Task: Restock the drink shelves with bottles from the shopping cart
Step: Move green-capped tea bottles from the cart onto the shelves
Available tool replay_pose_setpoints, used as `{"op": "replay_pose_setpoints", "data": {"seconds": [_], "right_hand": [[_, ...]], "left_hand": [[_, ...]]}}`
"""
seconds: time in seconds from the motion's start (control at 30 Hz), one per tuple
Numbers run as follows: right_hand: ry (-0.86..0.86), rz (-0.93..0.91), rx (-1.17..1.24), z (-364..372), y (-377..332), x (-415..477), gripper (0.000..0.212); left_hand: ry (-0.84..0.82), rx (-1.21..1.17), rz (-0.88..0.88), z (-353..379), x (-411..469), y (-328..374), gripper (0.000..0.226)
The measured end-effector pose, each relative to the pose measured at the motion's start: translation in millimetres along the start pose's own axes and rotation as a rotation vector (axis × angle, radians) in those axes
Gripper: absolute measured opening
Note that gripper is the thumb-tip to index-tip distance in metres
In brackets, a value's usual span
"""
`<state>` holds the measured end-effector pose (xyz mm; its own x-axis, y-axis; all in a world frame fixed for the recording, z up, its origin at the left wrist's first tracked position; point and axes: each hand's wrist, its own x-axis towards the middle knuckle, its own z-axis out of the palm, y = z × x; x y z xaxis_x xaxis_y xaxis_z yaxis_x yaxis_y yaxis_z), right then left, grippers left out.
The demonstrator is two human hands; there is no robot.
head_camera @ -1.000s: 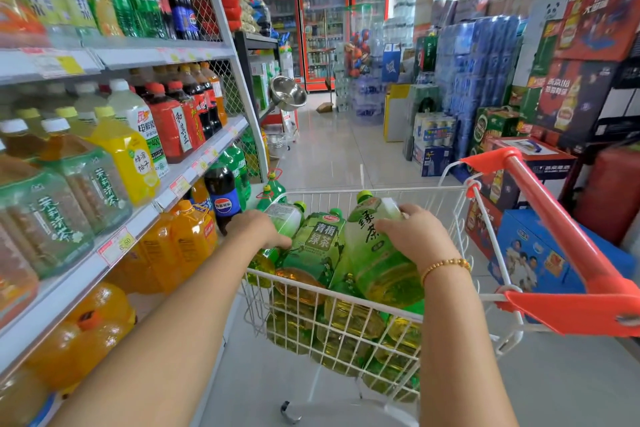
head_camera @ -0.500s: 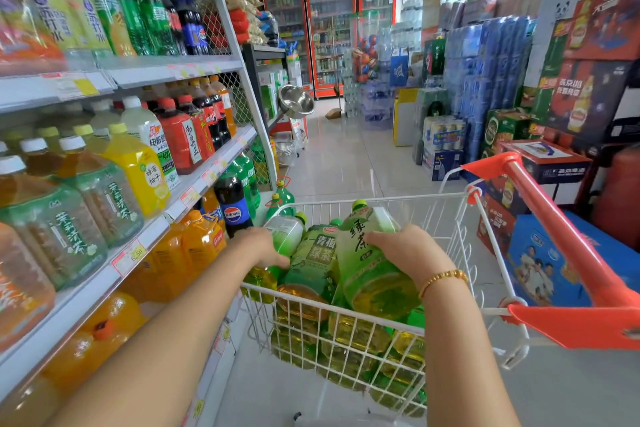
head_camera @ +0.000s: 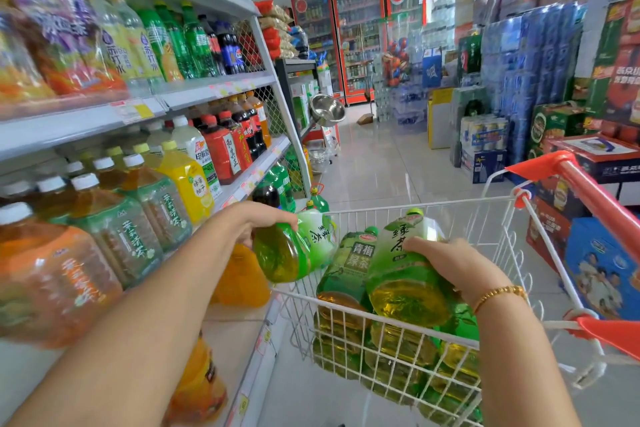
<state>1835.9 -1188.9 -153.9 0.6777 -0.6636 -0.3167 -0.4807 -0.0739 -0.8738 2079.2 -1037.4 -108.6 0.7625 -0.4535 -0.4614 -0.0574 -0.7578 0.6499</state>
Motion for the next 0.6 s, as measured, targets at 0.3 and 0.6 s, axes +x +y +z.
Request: {"op": "replay_pose_setpoints", "data": {"seconds": [0.3,0.6], "right_hand": [[-0.028,-0.053,0.33,15,8,-5,0.036],[-0.27,-0.401,0.463,56,-35,-18,0.062]], "left_hand": [[-0.265,-1.119,0.193,35,-37,-84,0.046],[-0.267,-1.277,0.546,31,-76,-138,0.093]]}}
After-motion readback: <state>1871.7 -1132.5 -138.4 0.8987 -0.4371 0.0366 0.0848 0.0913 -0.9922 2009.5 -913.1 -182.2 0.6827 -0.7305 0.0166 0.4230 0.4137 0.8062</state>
